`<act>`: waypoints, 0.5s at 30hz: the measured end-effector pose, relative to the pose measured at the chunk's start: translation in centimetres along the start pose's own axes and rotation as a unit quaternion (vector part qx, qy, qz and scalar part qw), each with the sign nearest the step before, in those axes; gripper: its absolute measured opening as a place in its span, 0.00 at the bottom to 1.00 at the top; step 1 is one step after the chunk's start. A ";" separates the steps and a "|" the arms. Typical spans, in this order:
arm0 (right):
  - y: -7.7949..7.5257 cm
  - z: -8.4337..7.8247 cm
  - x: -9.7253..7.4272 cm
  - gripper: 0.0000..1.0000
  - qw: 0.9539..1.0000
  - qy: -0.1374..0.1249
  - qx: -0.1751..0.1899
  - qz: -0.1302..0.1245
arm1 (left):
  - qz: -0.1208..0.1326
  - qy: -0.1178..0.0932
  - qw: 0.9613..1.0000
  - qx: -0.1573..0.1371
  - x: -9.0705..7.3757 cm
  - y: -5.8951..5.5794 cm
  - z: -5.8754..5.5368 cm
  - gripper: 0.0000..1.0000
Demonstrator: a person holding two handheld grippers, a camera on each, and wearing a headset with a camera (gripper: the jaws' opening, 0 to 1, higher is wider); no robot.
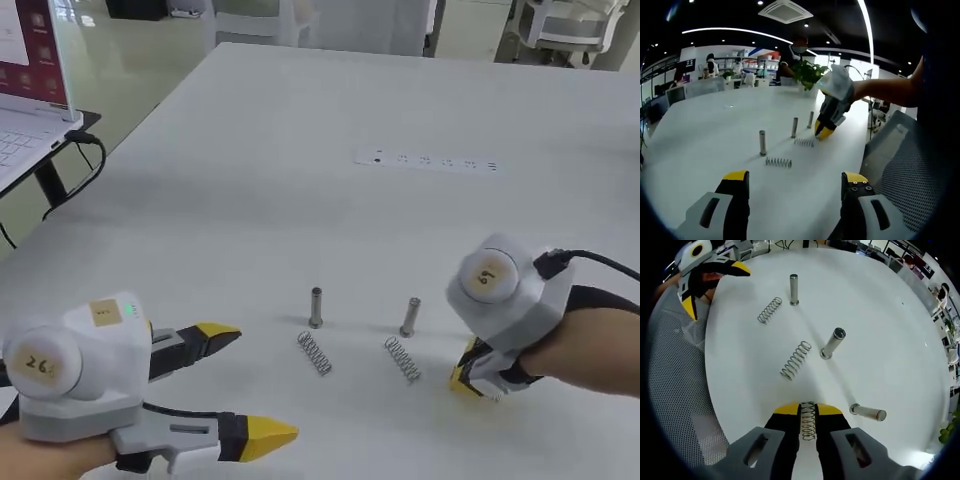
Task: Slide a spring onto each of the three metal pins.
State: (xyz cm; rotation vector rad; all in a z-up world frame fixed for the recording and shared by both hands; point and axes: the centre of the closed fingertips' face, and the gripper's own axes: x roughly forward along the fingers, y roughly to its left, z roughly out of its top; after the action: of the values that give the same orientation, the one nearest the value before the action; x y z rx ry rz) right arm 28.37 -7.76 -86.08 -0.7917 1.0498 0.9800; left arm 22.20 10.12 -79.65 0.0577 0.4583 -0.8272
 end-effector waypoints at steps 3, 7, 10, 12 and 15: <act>0.0 0.0 0.0 0.09 1.000 0.002 0.000 0.001 | 0.000 -0.001 1.000 -0.001 0.0 0.0 0.0 0.71; -0.1 0.0 0.0 0.08 1.000 0.001 0.006 0.004 | -0.001 0.000 1.000 0.000 0.0 0.0 0.0 0.71; -0.1 0.0 -0.1 0.08 1.000 -0.002 0.009 0.004 | -0.002 0.001 1.000 0.001 0.1 -0.1 0.0 0.71; -0.1 0.0 -0.1 0.08 1.000 -0.005 0.010 0.003 | -0.002 0.002 1.000 0.002 0.1 -0.1 0.0 0.71; -0.1 0.2 -0.4 0.08 1.000 -0.017 0.016 0.001 | -0.003 0.003 1.000 0.002 0.1 -0.1 0.0 0.71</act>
State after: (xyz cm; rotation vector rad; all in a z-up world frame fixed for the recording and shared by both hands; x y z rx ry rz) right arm 28.45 -7.73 -85.67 -0.7458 1.0342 0.9722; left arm 22.17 9.97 -79.67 0.0628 0.4616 -0.8337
